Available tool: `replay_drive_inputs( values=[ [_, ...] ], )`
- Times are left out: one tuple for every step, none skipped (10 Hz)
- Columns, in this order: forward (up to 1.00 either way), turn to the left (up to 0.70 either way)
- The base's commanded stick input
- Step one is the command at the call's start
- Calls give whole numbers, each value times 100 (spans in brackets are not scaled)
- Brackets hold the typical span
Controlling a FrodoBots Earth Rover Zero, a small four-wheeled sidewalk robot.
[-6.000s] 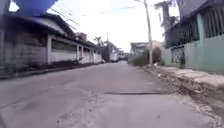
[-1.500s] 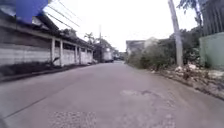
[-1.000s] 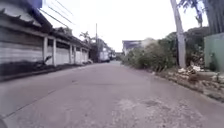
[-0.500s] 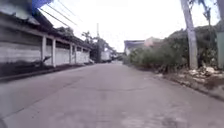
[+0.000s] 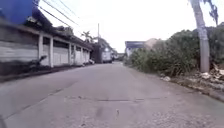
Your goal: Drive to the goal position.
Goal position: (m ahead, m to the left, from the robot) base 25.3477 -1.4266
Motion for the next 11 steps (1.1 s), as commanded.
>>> replay_drive_inputs(
  values=[
    [100,-23],
    [100,7],
    [100,1],
    [100,0],
    [100,0],
    [100,0],
    [100,0],
    [100,0],
    [100,0],
    [100,0],
    [100,0]
  ],
)
